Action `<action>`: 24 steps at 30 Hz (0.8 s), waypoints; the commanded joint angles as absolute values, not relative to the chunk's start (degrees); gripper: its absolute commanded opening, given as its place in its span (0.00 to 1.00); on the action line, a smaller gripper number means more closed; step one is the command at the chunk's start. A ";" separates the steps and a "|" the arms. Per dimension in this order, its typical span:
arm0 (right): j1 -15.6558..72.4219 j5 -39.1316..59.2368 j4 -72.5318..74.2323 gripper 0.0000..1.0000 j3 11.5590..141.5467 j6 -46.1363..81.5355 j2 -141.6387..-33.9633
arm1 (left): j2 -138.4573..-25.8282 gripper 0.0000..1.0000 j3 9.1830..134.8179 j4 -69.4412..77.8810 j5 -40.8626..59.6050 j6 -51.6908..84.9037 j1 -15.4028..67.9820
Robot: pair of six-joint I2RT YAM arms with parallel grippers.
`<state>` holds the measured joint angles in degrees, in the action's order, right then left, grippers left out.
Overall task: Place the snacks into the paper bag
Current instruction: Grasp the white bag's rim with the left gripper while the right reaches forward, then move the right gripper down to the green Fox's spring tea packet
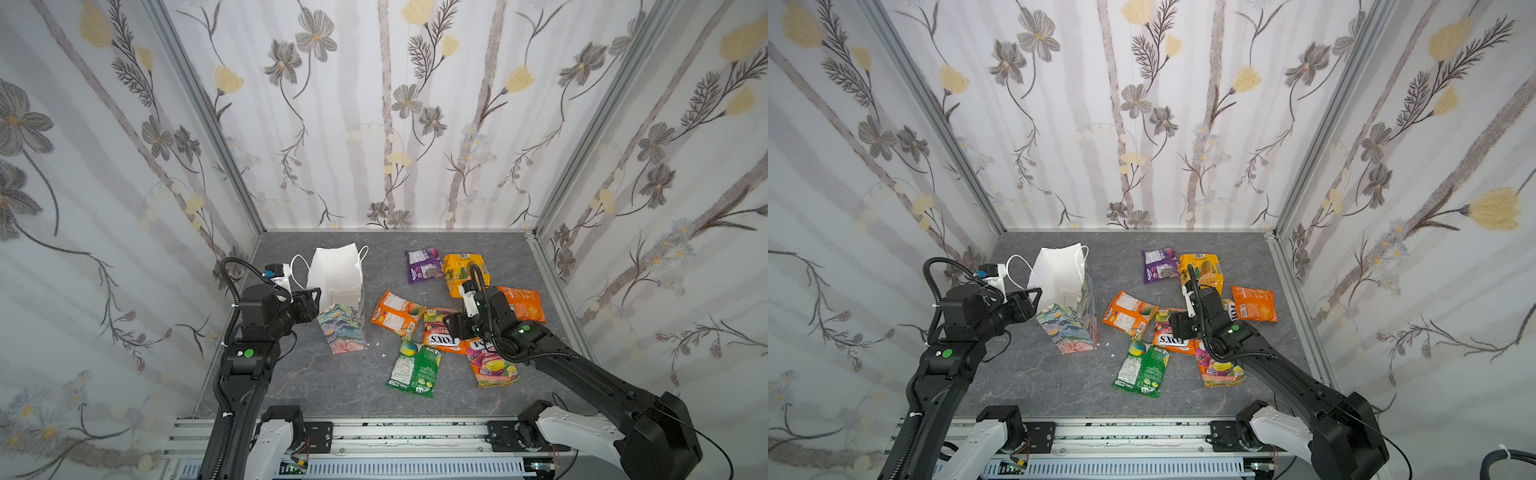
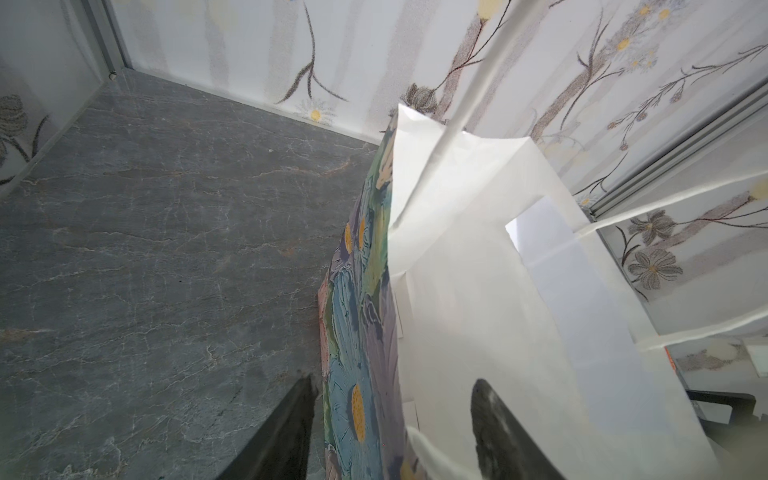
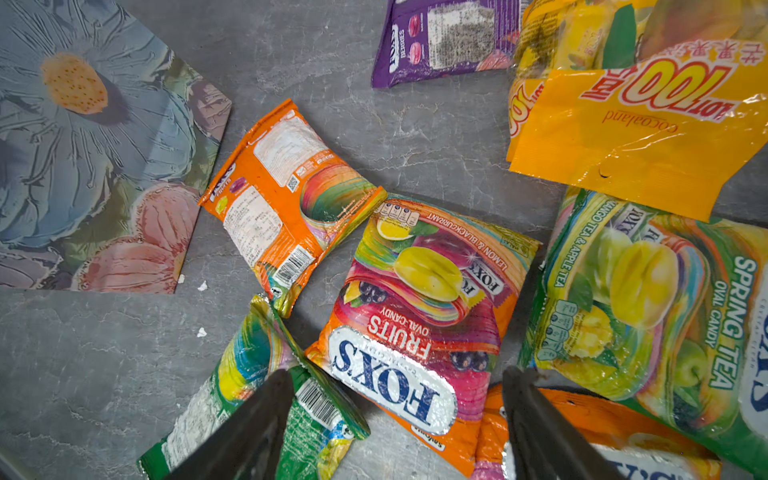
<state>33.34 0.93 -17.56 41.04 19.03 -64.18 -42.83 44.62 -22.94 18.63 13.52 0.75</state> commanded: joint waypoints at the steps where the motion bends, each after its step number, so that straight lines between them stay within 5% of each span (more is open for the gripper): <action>1: 34.66 -0.62 -19.13 0.78 41.48 20.02 -65.35 | -42.29 0.59 43.86 -20.13 18.47 12.84 0.70; 24: 42.98 -2.51 -19.67 0.71 38.87 27.42 -70.49 | -44.24 0.51 45.77 -15.39 14.45 14.21 0.70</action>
